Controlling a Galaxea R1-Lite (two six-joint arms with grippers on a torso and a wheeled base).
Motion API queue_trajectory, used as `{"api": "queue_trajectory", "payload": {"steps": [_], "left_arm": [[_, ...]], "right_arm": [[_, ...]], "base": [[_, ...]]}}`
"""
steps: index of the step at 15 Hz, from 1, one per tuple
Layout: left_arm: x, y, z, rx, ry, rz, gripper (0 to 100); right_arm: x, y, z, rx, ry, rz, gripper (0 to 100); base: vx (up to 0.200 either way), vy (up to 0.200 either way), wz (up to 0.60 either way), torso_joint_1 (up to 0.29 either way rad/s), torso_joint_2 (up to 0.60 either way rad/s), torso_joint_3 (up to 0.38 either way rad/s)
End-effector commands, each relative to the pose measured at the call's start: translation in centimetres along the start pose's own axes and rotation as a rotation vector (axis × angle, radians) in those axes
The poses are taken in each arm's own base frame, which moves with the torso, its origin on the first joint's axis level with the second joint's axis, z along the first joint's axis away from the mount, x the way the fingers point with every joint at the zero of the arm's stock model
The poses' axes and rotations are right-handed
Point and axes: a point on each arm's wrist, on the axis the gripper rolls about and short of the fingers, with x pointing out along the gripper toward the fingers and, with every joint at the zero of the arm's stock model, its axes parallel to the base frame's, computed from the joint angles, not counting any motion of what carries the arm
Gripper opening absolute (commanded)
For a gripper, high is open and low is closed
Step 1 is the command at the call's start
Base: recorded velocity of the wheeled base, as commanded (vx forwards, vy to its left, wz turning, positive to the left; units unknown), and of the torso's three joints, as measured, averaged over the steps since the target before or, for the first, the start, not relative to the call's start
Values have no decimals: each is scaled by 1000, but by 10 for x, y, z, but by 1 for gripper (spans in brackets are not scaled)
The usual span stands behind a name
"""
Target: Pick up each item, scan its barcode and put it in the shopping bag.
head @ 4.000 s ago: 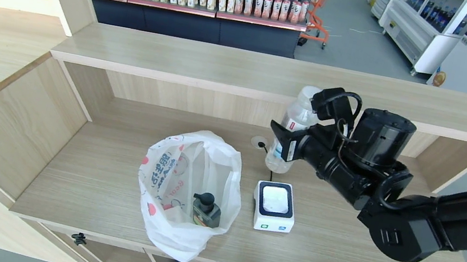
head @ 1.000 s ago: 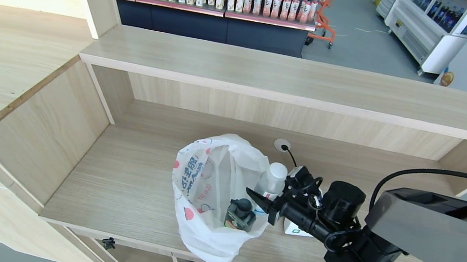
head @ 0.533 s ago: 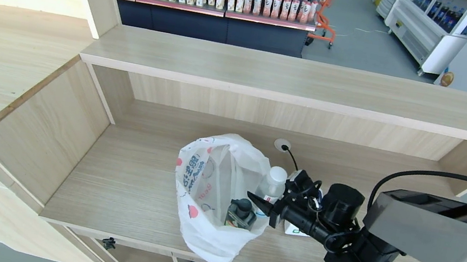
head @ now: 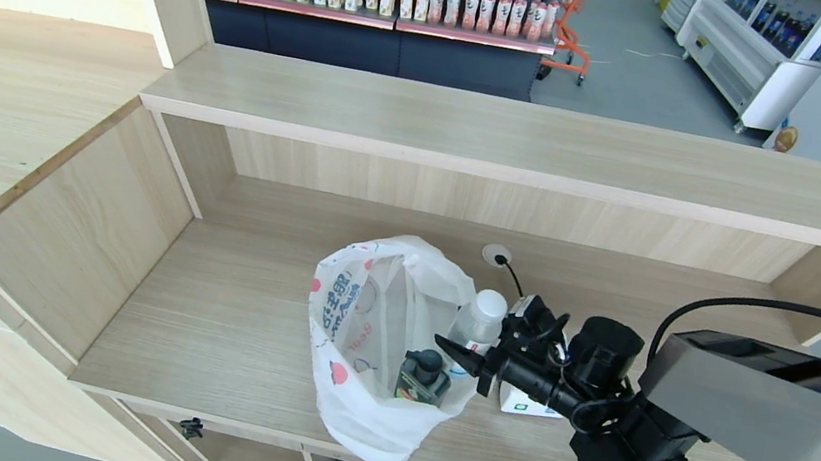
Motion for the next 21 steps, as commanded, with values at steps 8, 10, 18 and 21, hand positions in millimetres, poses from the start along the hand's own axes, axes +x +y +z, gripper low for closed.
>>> {"api": "queue_trajectory", "payload": {"steps": [8, 10, 18, 21], "left_arm": [[0, 0, 0, 0, -1, -1, 100], [0, 0, 0, 0, -1, -1, 100], [0, 0, 0, 1, -1, 1, 100], [0, 0, 0, 1, -1, 1, 100]], "right_arm": [[7, -21, -17, -34, -66, 117, 0], [7, -21, -23, -27, -58, 119, 0], [10, -25, -27, -34, -88, 196, 0], [10, -25, -27, -34, -88, 196, 100]], "base": [[0, 0, 0, 0, 0, 0], [0, 0, 0, 0, 0, 0], [0, 0, 0, 0, 0, 0], [0, 0, 0, 0, 0, 0]]}}
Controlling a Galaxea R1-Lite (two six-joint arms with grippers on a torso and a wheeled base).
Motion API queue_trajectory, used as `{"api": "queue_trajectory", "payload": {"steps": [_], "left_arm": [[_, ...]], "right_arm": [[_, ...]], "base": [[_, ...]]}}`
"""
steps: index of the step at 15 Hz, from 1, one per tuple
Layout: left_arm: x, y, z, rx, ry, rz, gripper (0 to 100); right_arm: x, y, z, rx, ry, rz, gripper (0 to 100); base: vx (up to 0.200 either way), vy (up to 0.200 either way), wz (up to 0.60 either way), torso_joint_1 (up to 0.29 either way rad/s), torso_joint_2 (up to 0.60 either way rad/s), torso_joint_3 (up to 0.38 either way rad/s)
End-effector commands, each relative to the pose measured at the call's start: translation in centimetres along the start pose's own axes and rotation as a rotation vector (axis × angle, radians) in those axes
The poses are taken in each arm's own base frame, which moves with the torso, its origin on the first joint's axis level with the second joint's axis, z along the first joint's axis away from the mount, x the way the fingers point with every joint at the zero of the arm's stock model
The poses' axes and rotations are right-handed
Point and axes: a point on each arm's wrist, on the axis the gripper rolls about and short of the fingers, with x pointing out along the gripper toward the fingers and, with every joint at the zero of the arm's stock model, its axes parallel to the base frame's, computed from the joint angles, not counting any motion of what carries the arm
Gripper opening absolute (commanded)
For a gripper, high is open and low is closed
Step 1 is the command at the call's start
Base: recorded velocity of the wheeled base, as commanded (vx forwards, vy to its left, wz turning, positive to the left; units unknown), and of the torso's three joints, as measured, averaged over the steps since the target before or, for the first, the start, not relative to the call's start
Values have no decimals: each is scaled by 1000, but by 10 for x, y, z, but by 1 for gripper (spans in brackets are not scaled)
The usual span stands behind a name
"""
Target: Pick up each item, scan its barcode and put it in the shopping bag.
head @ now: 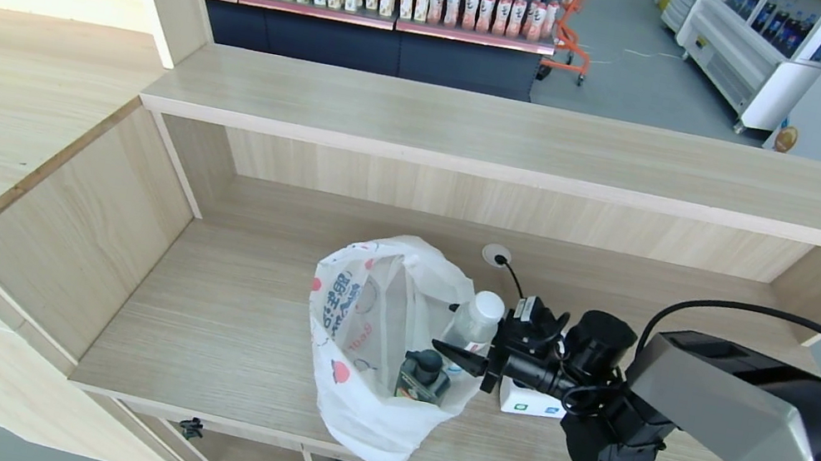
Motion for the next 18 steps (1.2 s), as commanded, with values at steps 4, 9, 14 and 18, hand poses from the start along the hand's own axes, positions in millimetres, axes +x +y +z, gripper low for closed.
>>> {"api": "queue_trajectory", "payload": {"steps": [4, 9, 14, 18], "left_arm": [[0, 0, 0, 0, -1, 0, 100], [0, 0, 0, 0, -1, 0, 100], [0, 0, 0, 1, -1, 0, 100], [0, 0, 0, 0, -1, 0, 100]], "right_arm": [[0, 0, 0, -1, 0, 0, 100], [2, -5, 13, -29, -21, -5, 100], [4, -15, 54, -4, -79, -12, 100], [4, -22, 90, 5, -133, -17, 100]], "base": [[0, 0, 0, 0, 0, 0], [0, 0, 0, 0, 0, 0], [0, 0, 0, 0, 0, 0], [0, 0, 0, 0, 0, 0]]}}
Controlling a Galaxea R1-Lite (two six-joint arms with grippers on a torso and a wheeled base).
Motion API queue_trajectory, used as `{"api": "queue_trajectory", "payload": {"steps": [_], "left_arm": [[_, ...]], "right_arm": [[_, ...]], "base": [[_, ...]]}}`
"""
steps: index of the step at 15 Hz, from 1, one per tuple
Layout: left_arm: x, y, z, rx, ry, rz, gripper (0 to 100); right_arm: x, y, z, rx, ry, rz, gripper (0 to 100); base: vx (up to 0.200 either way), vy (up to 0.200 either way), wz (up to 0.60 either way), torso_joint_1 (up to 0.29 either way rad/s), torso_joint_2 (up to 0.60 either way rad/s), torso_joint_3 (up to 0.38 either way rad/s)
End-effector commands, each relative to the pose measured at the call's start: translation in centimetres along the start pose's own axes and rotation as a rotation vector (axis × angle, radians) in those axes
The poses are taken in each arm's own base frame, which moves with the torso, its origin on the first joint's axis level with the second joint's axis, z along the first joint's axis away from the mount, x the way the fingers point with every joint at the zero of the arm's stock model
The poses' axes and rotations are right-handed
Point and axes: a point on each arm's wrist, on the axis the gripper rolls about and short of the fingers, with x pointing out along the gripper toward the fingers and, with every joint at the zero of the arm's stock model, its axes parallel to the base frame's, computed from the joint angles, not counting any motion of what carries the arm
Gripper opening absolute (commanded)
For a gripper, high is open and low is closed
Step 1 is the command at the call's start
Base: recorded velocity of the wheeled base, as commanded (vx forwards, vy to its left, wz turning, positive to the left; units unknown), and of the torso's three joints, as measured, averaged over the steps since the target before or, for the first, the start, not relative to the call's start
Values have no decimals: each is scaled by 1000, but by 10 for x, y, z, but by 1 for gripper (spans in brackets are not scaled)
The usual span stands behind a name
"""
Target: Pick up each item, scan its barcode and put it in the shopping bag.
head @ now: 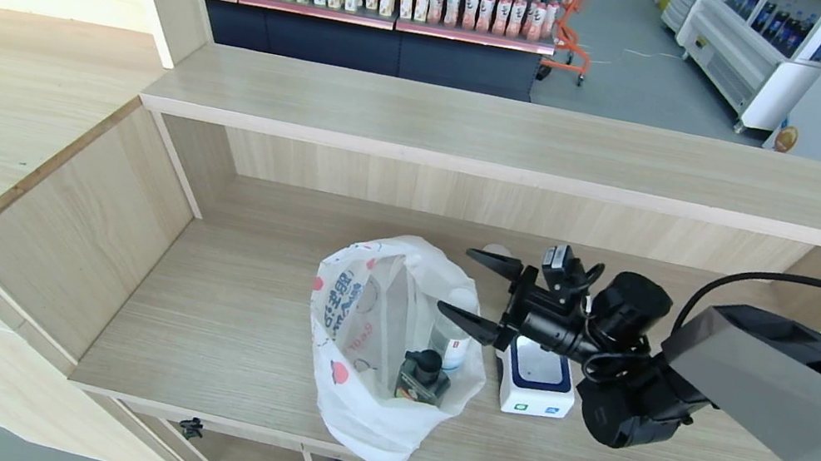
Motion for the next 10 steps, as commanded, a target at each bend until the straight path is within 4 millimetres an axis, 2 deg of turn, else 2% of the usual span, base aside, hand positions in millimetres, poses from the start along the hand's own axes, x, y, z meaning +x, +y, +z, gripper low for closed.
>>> {"api": "queue_trajectory", "payload": {"steps": [1, 5, 6, 8, 10], "left_arm": [[0, 0, 0, -3, -1, 1, 100], [0, 0, 0, -3, -1, -1, 100], [0, 0, 0, -3, -1, -1, 100], [0, 0, 0, -3, -1, -1, 100], [0, 0, 0, -3, -1, -1, 100]], "right_arm": [[2, -4, 30, -22, -41, -4, 100], [-3, -12, 69, -46, -93, -21, 100], [-10, -20, 88, -67, -116, -41, 100], [-33, -31, 115, -106, -130, -95, 100], [-82, -39, 133, -91, -61, -209, 100]], "base": [[0, 0, 0, 0, 0, 0], [0, 0, 0, 0, 0, 0], [0, 0, 0, 0, 0, 0], [0, 0, 0, 0, 0, 0], [0, 0, 0, 0, 0, 0]]}}
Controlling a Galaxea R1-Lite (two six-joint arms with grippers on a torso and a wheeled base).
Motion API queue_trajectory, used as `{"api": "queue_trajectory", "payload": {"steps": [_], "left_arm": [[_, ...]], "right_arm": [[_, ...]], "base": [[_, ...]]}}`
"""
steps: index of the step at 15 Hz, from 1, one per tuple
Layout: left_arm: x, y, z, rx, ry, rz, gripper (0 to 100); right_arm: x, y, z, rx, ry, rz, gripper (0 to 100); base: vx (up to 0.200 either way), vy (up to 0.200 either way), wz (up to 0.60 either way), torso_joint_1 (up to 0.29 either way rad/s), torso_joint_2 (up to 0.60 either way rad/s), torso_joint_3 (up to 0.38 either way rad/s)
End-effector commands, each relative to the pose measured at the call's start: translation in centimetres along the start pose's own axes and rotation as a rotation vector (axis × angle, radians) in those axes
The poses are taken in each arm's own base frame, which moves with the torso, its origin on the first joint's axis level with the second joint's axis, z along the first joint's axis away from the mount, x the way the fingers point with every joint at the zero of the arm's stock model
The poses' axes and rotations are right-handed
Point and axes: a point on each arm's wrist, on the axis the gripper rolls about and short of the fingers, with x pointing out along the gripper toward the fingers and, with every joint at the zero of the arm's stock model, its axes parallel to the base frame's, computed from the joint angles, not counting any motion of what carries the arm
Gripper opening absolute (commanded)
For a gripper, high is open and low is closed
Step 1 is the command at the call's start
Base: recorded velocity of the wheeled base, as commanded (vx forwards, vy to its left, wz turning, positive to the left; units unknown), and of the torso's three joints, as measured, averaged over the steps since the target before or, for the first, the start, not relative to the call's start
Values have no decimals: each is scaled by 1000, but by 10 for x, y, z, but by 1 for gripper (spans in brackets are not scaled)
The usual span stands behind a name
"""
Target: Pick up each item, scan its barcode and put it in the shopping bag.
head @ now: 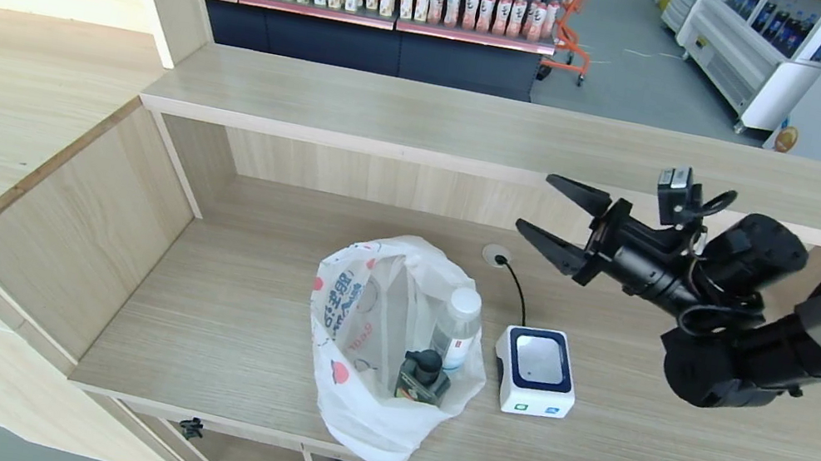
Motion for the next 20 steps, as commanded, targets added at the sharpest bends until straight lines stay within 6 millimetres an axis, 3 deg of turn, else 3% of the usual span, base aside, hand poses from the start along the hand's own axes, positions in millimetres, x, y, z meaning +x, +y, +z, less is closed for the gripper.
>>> {"api": "queue_trajectory", "payload": {"steps": [1, 2, 3, 5, 8, 10, 12, 15, 17, 19, 20], "left_arm": [[0, 0, 0, -1, -1, 0, 100], [0, 0, 0, -1, -1, 0, 100], [0, 0, 0, -1, -1, 0, 100], [0, 0, 0, -1, -1, 0, 100], [0, 0, 0, -1, -1, 0, 100], [0, 0, 0, -1, -1, 0, 100], [0, 0, 0, -1, -1, 0, 100], [0, 0, 0, -1, -1, 2, 100], [0, 0, 0, -1, -1, 2, 100], [0, 0, 0, -1, -1, 0, 100], [0, 0, 0, -1, -1, 0, 100]], "right_arm": [[-48, -19, 32, -64, 38, -121, 100], [-84, -31, 36, -84, 90, -212, 100], [-96, -32, 38, -80, 107, -243, 100], [-151, -25, 44, -75, 194, -376, 100], [-186, 4, 59, -22, 266, -475, 100], [-190, 33, 75, 66, 311, -518, 100], [-190, 80, 102, 221, 416, -679, 100], [-198, 120, 113, 286, 579, -854, 100], [-195, 143, 113, 297, 601, -845, 100], [-186, 196, 118, 245, 541, -677, 100], [-195, 217, 117, 209, 528, -675, 100]], "base": [[0, 0, 0, 0, 0, 0], [0, 0, 0, 0, 0, 0], [0, 0, 0, 0, 0, 0], [0, 0, 0, 0, 0, 0], [0, 0, 0, 0, 0, 0], [0, 0, 0, 0, 0, 0], [0, 0, 0, 0, 0, 0], [0, 0, 0, 0, 0, 0], [0, 0, 0, 0, 0, 0], [0, 0, 0, 0, 0, 0], [0, 0, 0, 0, 0, 0]]}}
